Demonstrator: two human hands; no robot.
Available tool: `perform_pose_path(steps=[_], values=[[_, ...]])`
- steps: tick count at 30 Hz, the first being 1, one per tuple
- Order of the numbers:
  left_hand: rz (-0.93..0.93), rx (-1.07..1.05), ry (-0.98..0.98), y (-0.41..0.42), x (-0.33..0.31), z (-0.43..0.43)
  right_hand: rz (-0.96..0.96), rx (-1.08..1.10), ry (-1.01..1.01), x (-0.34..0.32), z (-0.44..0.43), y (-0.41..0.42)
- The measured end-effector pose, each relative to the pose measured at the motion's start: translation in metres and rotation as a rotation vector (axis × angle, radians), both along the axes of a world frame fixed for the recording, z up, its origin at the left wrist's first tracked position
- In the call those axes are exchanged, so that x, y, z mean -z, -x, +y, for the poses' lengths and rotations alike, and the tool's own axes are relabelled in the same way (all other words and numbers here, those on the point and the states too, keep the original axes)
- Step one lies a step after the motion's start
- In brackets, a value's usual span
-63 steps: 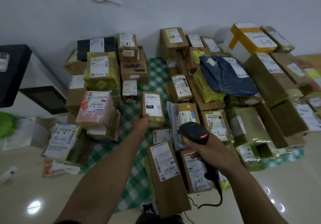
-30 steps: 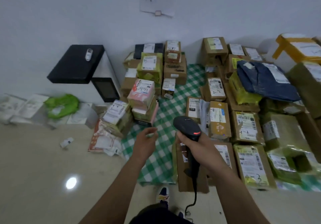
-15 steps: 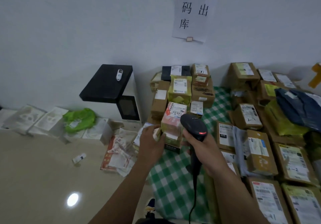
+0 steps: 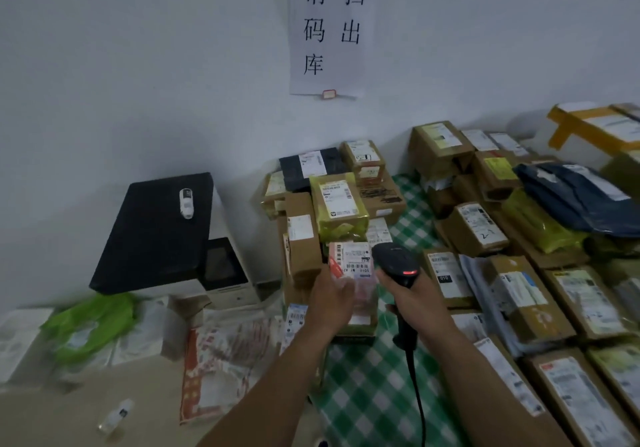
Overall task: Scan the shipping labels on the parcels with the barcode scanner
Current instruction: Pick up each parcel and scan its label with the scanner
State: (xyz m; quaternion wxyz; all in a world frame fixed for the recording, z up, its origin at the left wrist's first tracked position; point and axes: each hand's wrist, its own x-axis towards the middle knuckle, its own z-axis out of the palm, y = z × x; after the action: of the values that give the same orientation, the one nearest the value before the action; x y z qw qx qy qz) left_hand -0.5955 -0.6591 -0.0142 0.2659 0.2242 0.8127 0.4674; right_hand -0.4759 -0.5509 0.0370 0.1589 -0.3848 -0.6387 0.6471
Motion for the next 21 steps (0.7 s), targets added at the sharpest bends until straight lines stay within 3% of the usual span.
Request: perform_pose_path(steps=[10, 15, 21], values=[[-0.200, 0.056, -0.048, 0.008, 0.014, -0.004, -0.082, -0.069, 0.009, 0.024, 0.003, 0.016], [-0.242, 0.084, -0.173, 0.003, -0.001, -0.009, -0.032, -0.053, -0.016, 0.018, 0.002, 0.012], [-0.417, 0.043, -0.246, 0.006, -0.001, -0.014, 0.039, 0.033, 0.020, 0.006, 0.009, -0.014]])
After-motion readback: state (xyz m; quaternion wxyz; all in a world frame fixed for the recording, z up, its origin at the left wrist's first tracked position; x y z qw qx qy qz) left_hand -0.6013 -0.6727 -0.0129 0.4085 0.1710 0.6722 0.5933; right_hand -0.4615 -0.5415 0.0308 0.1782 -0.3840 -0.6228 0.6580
